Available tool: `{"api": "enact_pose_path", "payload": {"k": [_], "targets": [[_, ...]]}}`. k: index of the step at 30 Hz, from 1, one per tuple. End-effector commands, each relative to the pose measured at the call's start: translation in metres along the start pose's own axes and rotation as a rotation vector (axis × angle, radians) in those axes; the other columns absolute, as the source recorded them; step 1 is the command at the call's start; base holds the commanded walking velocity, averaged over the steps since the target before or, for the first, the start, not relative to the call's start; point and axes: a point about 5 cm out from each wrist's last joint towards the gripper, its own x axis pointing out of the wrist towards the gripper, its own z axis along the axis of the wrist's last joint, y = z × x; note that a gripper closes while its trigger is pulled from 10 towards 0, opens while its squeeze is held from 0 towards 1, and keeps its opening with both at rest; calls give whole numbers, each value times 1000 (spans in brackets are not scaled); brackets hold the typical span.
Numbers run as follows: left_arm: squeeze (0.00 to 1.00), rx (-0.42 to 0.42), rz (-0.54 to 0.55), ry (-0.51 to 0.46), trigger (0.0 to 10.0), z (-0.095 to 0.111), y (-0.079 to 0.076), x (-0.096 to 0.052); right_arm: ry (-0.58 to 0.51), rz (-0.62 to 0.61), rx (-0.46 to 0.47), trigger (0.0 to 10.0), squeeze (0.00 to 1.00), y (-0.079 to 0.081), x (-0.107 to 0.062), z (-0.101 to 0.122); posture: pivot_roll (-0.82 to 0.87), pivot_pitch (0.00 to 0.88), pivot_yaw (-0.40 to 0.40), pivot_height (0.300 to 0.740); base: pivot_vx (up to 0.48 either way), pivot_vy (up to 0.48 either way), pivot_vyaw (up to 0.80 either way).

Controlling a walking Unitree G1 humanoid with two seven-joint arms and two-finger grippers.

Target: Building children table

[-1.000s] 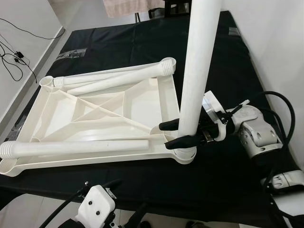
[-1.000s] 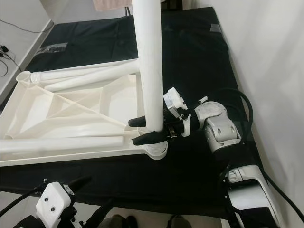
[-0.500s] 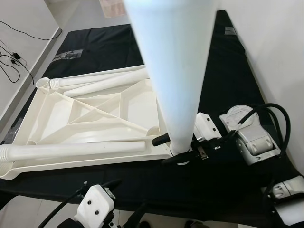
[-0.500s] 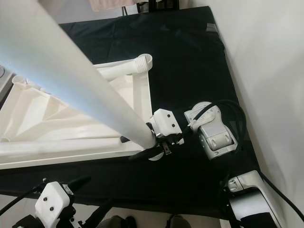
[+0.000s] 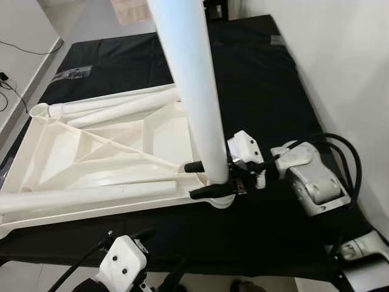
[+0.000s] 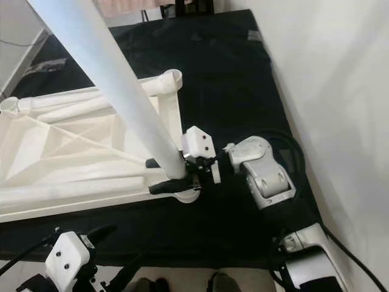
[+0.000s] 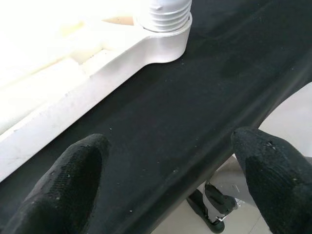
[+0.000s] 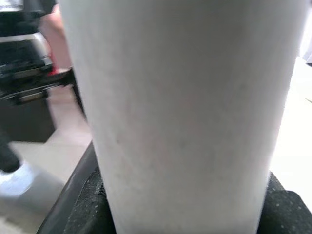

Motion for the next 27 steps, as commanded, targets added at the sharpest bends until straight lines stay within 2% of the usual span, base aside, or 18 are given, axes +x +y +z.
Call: {"api": "enact_pose_path", "payload": {"k": [1, 3, 8, 17, 19, 27], "targets": [[0, -17, -3, 33, 10000, -6, -2, -2, 55, -93, 278, 10000, 0, 13, 6, -46, 24, 250, 105, 740, 0, 0, 0], [0, -17, -3, 33, 10000, -6, -2, -2, 55, -93, 278, 10000, 0, 13, 6, -46, 24, 250, 105, 740, 0, 0, 0], [0, -27, -15, 47, 10000, -8, -4, -5, 44, -295, 404, 10000, 0, 17, 12, -56, 13, 249, 112, 740, 0, 0, 0], [0, -31, -19, 48, 10000, -7, -3, -5, 46, -417, 497, 10000, 0, 20, 18, -57, 15, 263, 115, 740, 0, 0, 0], [0, -31, -19, 48, 10000, -7, -2, -4, 50, -466, 529, 10000, 0, 24, 23, -55, 12, 267, 114, 740, 0, 0, 0], [0, -30, -17, 46, 10000, -7, -1, -3, 78, -506, 517, 10000, 0, 30, 32, -51, 10, 267, 112, 740, 0, 0, 0]]}}
